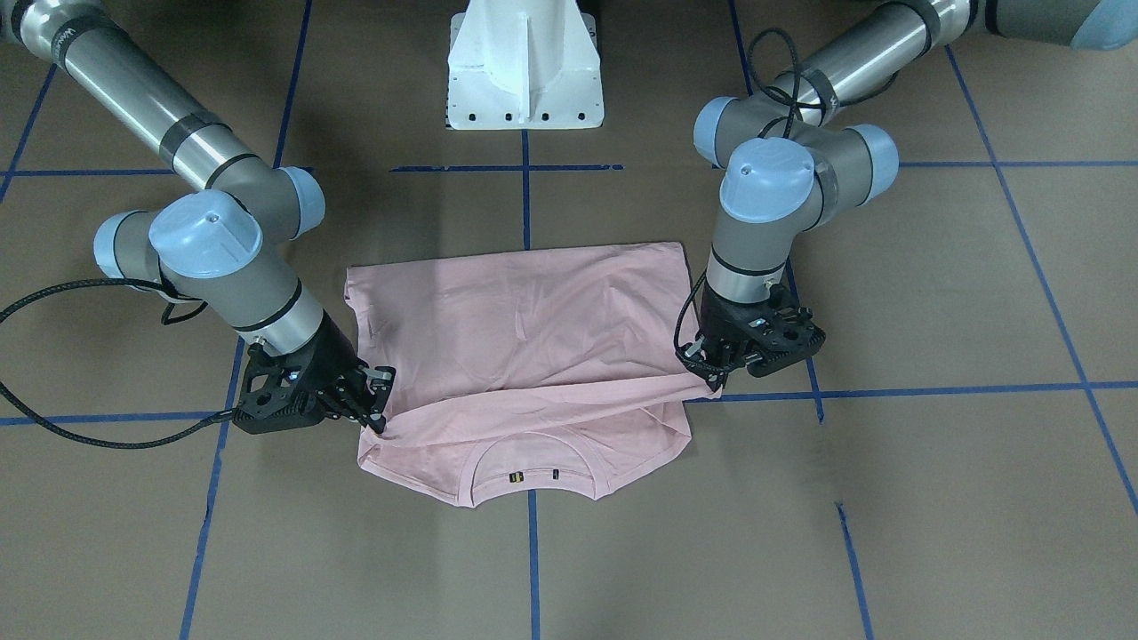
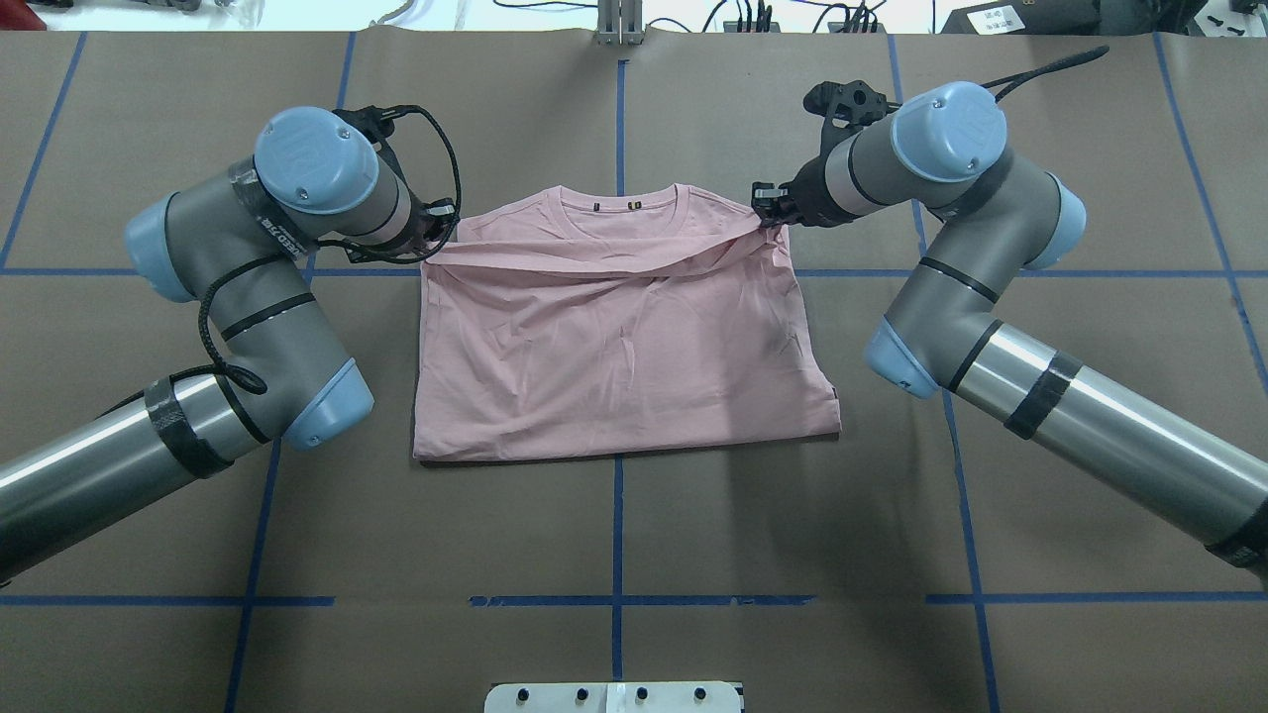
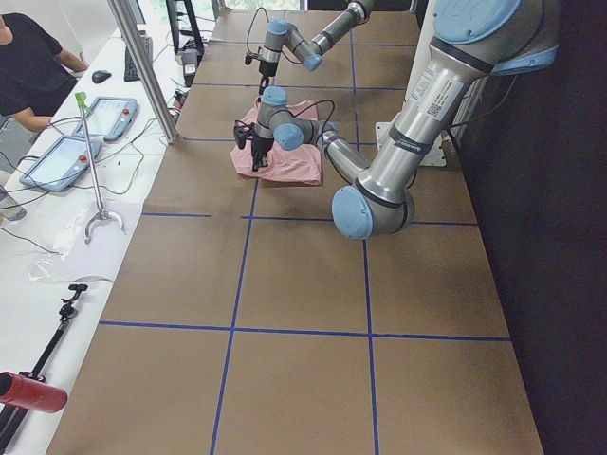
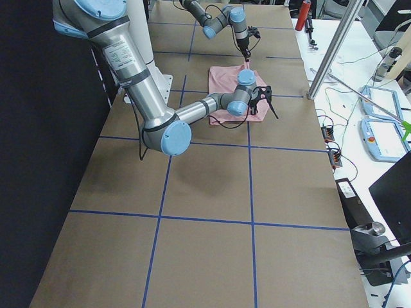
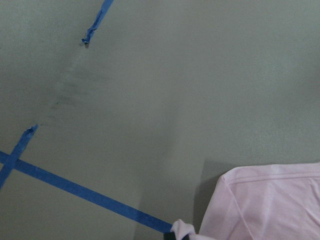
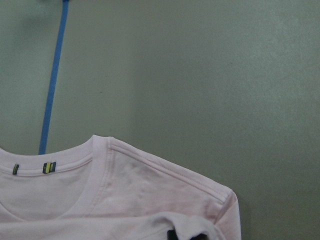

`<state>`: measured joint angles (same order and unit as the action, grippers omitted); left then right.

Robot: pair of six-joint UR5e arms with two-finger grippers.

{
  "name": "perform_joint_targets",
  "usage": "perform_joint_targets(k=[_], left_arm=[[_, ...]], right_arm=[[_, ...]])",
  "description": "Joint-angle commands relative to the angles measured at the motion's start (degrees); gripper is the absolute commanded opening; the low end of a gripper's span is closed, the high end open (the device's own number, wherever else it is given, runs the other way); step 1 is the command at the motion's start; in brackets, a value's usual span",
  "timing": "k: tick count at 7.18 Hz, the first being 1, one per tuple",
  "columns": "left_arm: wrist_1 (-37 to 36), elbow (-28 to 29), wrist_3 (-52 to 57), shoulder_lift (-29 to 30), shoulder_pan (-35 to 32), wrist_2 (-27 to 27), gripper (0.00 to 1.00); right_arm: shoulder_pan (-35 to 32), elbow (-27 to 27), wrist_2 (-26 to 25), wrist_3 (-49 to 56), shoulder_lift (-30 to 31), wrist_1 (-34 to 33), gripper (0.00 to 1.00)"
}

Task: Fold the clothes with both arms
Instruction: 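Lower the hem onto the collar edge and release both grippers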

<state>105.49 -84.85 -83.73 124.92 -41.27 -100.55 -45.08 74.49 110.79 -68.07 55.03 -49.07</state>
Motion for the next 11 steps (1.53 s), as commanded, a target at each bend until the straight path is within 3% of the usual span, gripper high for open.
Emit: perform_joint_targets(k=[1,3,4,5,9,11], left_arm=[[1.38,1.97,0.06,0.50,0.05,0.00,0.00],[1.39,2.06,0.24,0.33,0.05,0.00,0.00],[1.39,2.06,0.24,0.24,0.05,0.00,0.01],[1.21,2.23,0.76,0.15,0.13,0.09,0.99],[0.77,0.75,3.04,-0.03,0.05,-0.26,1.00],[-1.32,-5.64,3.14,-0.55,-0.04,-2.00,1.00]], right_arm=[[-0.09,-1.46,-1.28,0.04,-0.89,0.11,0.00],[-0.18,-1.37,-1.19,0.57,-0.28,0.55,0.03],[0.17,-1.19,-1.45,0.48,0.07,0.64,0.99],[0.34,-0.15,-1.80,0.48,1.21,0.73,1.00],[1.05,5.99,-1.19,0.40,4.20,0.20,1.00],[4.20,12.65,-1.54,-2.05,10.32,-0.24,1.00]])
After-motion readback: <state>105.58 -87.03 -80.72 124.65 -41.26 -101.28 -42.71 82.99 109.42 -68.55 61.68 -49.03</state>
